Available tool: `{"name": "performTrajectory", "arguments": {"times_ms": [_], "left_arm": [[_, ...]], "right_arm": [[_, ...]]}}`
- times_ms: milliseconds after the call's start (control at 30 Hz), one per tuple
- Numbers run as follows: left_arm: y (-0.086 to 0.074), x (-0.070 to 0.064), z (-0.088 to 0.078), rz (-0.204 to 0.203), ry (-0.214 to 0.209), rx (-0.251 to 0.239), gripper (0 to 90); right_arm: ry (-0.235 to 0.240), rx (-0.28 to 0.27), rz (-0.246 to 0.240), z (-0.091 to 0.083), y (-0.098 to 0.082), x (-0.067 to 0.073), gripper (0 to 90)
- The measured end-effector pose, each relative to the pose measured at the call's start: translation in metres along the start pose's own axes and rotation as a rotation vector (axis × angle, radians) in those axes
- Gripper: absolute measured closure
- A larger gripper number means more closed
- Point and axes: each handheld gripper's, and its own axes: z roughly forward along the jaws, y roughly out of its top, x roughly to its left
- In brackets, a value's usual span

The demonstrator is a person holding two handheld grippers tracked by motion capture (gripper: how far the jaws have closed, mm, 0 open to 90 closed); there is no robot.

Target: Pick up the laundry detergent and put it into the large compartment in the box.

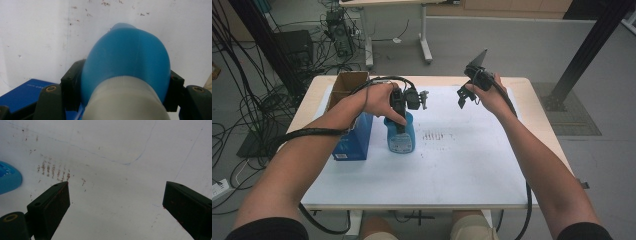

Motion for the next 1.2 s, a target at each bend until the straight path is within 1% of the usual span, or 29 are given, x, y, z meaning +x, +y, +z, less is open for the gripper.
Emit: {"name": "performTrajectory", "arguments": {"times_ms": [667, 933, 1200], "left_arm": [[0.0001, 0.0022, -0.0001, -0.012, -0.009, 0.002, 35.3], [0.0017, 0.004, -0.0009, -0.026, -0.022, 0.014, 35.9], [0.0064, 0.0024, -0.0018, -0.018, -0.021, 0.037, 36.4]], "right_arm": [[-0.001, 0.002, -0.002, 0.0012, 0.0007, 0.0005, 7.1], [0.001, 0.001, -0.005, 0.0012, 0.0004, 0.0016, 7.1], [0.004, -0.003, -0.004, 0.0002, -0.0005, 0.0021, 7.1]]}}
